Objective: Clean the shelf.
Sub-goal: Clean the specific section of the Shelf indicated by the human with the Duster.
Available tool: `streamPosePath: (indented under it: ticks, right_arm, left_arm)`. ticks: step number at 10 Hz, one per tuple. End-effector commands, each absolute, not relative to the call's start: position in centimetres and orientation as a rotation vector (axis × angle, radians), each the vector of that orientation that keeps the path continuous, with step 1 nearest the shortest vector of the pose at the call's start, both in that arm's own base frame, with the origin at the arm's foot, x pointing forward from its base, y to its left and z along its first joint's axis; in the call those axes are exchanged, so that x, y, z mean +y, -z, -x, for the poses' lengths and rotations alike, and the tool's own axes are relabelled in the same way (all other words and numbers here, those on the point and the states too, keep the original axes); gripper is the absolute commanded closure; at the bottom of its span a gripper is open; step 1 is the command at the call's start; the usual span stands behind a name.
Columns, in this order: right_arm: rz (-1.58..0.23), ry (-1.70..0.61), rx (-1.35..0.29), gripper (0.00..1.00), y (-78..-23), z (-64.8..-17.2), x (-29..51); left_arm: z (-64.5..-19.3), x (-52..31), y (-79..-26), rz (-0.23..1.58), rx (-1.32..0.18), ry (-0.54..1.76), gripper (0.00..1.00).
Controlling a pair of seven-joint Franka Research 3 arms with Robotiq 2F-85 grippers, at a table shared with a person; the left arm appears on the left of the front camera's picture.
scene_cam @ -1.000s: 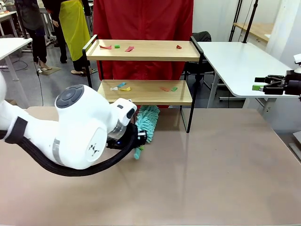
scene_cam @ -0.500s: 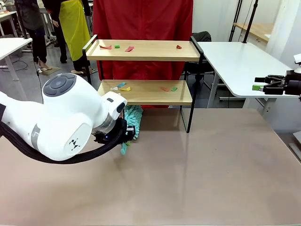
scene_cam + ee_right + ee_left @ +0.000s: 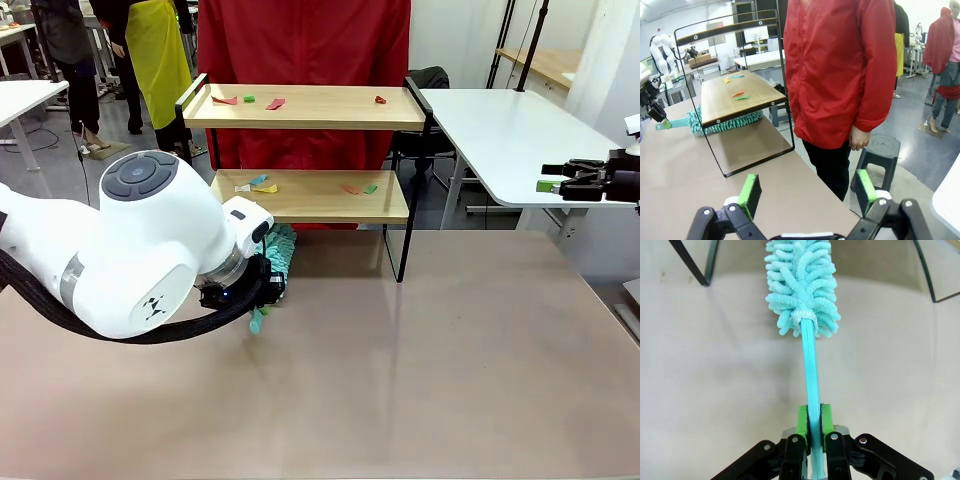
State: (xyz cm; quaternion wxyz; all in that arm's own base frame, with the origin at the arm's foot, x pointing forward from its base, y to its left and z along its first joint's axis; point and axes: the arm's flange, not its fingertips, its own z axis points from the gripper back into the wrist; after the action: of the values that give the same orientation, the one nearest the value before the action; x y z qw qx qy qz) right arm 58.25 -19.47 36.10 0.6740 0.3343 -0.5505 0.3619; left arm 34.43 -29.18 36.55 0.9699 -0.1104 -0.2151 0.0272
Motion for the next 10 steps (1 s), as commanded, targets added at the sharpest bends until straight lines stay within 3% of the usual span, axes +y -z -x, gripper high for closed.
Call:
streamPosePath:
  ticks: [1, 6, 10]
  right_arm:
    - [-0.745, -0.796, -1.228, 0.0, -37.0, -58.3, -19.2]
    - [-0.745, -0.796, -1.228, 0.0, -37.0, -58.3, -19.2]
    - [-0.745, -0.796, -1.228, 0.0, -37.0, -58.3, -19.2]
  left_arm:
    - [-33.5, -28.8, -36.7, 0.168, -0.476, -0.087, 0.87]
    - [-33.7, -26.6, -36.6, 0.047, -0.451, -0.086, 0.87]
    - [-32.5, -24.6, -37.9, -0.088, -0.525, -0.121, 0.87]
